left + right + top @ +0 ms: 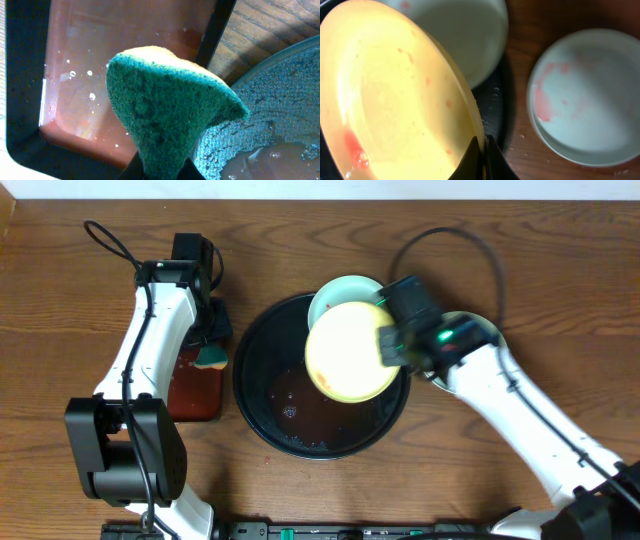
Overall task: Clean dirty plates on tray and stack at the side
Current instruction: 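Carry the yellow plate right and set it on the green plate, then move right gripper to the last pale green plate rim and grip it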
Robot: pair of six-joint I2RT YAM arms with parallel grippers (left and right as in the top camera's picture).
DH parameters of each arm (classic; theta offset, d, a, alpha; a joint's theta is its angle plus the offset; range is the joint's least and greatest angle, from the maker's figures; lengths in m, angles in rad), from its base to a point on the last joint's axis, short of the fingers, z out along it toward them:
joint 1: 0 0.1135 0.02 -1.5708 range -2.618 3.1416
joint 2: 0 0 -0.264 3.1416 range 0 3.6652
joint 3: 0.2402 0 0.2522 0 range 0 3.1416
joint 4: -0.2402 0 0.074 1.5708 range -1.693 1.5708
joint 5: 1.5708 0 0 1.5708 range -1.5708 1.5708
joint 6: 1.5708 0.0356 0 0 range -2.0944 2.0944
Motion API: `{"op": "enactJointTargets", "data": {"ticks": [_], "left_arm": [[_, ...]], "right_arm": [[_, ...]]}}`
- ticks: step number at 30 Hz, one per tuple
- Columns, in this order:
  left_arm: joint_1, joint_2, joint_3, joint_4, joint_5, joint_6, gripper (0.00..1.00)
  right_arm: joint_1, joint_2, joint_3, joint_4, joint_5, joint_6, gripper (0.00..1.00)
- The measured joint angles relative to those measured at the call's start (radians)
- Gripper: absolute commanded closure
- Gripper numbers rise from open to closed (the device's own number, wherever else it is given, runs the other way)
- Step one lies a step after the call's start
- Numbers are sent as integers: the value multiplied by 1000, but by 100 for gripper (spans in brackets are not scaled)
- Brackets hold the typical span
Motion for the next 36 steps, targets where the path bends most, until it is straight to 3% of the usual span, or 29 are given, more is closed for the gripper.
{"op": "enactJointTargets", "data": {"ticks": [8, 14, 21, 22, 25, 36], "left_arm": [[0, 0, 0, 0, 0, 0, 92], [0, 0, 0, 0, 0, 0, 92], [0, 0, 0, 1, 0, 0, 93], [0, 0, 0, 1, 0, 0, 92], [0, 0, 0, 1, 0, 0, 93], [0, 0, 0, 1, 0, 0, 92]], "right_arm": [[-422, 0, -9, -50, -124, -40, 99], [-596, -1, -130, 17, -135, -70, 99], [-628, -1, -299, 187, -142, -85, 99], [-628, -1, -312, 201, -140, -85, 95], [-628, -1, -329, 221, -128, -90, 67], [-613, 0, -195, 276, -296, -129, 58]]}}
